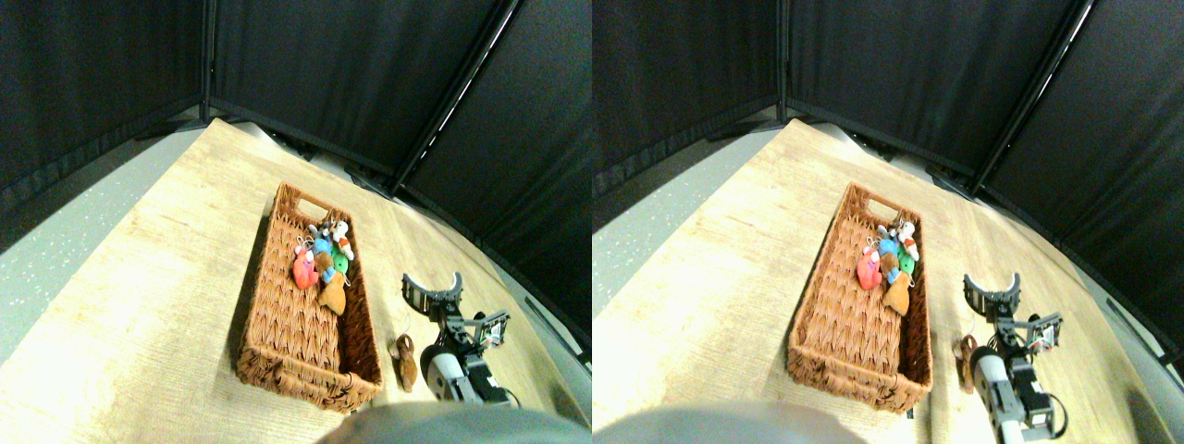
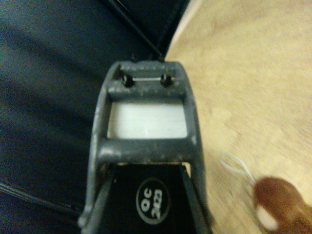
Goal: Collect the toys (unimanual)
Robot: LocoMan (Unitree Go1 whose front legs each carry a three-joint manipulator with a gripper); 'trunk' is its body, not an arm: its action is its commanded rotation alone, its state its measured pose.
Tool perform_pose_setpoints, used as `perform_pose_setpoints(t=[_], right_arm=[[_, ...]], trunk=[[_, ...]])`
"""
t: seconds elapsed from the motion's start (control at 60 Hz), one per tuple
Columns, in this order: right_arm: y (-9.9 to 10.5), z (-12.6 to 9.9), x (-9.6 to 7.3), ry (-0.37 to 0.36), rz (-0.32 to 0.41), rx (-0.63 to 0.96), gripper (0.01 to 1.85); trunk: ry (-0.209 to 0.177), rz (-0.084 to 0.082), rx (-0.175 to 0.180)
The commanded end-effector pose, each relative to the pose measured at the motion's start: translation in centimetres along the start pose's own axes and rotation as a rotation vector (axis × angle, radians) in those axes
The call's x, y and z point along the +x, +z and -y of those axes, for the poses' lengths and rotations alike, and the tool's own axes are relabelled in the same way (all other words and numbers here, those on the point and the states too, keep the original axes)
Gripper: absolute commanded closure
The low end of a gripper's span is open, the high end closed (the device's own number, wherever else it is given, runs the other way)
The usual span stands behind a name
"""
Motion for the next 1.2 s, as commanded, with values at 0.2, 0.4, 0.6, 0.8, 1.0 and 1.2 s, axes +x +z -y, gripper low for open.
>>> perform_pose_setpoints(t=[0.2,0.4,0.6,0.8,1.0,1.2], right_arm=[[-1.0,3.1,-1.9,-0.039,0.060,0.105,0.93],[-1.5,5.3,-2.1,-0.111,0.028,0.213,0.91],[-1.4,8.3,-0.9,-0.179,0.036,0.254,1.00],[-0.9,10.6,0.4,-0.212,0.054,0.279,1.02],[-1.0,12.3,1.0,-0.251,0.067,0.300,1.29],[-1.3,11.2,0.9,-0.246,0.168,0.302,1.80]], trunk=[[-0.006,-0.021,-0.007],[-0.002,-0.029,-0.006],[-0.001,-0.039,0.002],[-0.002,-0.041,0.005],[0.004,-0.043,0.004],[0.005,-0.041,0.003]])
